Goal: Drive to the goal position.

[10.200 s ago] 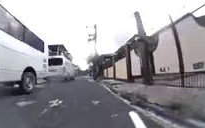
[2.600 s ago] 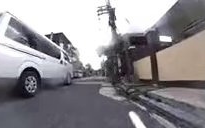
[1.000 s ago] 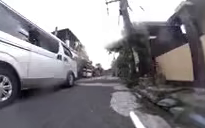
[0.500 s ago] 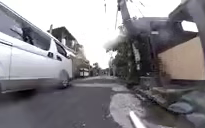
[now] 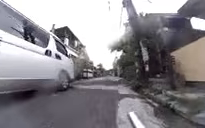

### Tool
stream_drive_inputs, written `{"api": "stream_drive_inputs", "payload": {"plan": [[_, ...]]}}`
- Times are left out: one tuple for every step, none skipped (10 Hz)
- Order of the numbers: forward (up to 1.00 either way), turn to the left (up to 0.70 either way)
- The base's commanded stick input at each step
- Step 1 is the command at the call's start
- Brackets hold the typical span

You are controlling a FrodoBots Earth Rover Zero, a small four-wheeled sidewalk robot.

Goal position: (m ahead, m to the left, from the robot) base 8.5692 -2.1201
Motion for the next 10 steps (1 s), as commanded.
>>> {"api": "stream_drive_inputs", "payload": {"plan": [[0.85, -0.09], [0.85, -0.12], [0.85, -0.15], [0.85, -0.19], [0.85, -0.22], [0.85, -0.26], [0.85, -0.29], [0.85, -0.32], [0.85, -0.17], [0.85, -0.05]]}}
